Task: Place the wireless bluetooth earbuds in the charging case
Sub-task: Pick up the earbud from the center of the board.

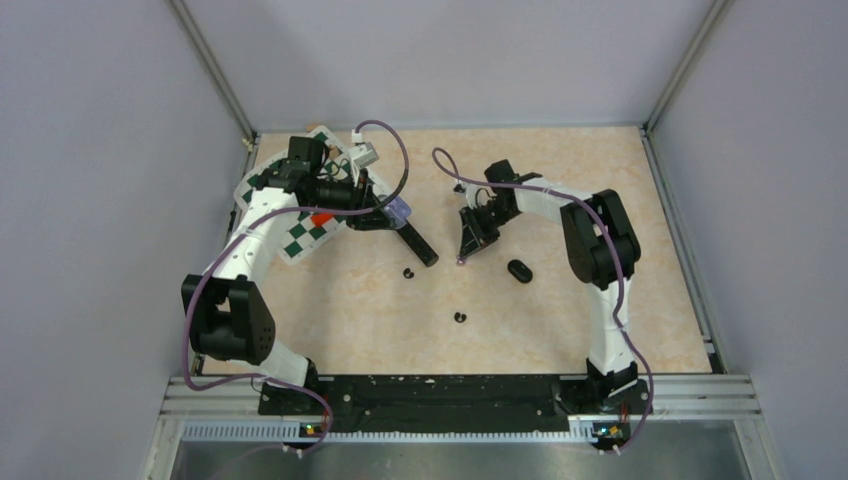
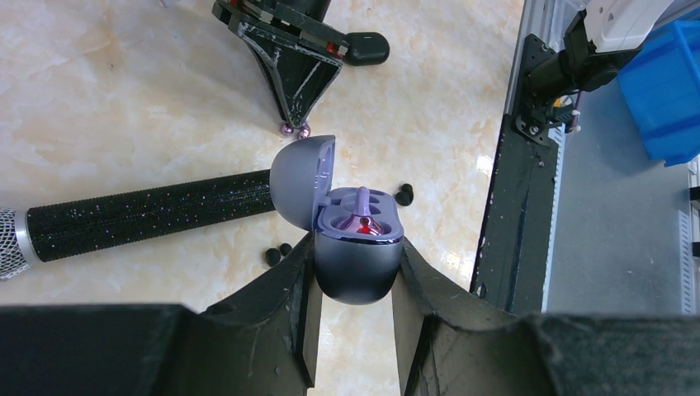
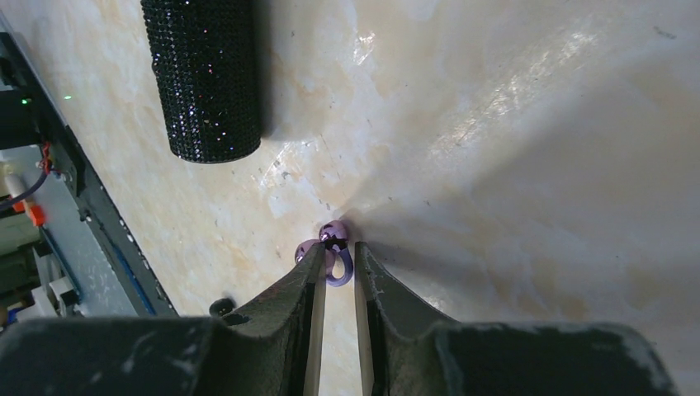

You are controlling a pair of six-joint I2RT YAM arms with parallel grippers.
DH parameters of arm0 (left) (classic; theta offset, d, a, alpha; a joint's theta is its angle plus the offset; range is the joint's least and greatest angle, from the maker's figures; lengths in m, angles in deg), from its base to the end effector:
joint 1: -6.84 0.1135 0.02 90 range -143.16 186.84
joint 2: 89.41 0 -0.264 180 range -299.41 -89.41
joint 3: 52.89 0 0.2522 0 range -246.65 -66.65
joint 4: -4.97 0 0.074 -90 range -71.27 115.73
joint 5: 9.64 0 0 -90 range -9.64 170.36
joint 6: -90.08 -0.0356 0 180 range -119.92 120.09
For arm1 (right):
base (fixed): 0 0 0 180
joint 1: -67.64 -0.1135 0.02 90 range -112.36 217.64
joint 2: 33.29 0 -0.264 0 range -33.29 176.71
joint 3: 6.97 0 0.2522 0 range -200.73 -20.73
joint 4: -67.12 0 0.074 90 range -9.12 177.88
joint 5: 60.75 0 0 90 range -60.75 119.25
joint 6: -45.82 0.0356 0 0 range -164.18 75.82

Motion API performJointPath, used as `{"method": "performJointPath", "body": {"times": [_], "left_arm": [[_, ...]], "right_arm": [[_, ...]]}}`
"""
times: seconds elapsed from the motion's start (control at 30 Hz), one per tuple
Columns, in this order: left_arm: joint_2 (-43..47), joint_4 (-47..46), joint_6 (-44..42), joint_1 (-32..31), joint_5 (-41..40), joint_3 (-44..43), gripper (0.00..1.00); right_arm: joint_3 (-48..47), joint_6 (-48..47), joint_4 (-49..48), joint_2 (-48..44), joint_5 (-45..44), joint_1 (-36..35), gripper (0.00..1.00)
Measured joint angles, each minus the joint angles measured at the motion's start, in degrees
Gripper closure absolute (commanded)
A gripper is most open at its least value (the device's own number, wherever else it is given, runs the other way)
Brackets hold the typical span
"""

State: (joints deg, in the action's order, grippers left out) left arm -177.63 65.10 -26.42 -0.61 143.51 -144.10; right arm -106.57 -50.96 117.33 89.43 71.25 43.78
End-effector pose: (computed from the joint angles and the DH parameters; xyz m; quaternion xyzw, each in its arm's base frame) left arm 0.3058 -0.0720 0.3149 0.3802 0.7383 -0.4554 0.3208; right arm 0.3776 0.1931 0.1403 -0.2942 0.8772 0.3707 0.0812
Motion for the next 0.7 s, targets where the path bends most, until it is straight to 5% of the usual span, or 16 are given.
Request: {"method": "performJointPath", "body": {"times": [0.7], "left_arm": [[1.0, 0.0, -0.2, 0.0, 0.0, 0.1, 1.0]], "right_arm": [[0.1, 3.7, 0.5, 1.7, 7.5, 3.0, 0.8]]}}
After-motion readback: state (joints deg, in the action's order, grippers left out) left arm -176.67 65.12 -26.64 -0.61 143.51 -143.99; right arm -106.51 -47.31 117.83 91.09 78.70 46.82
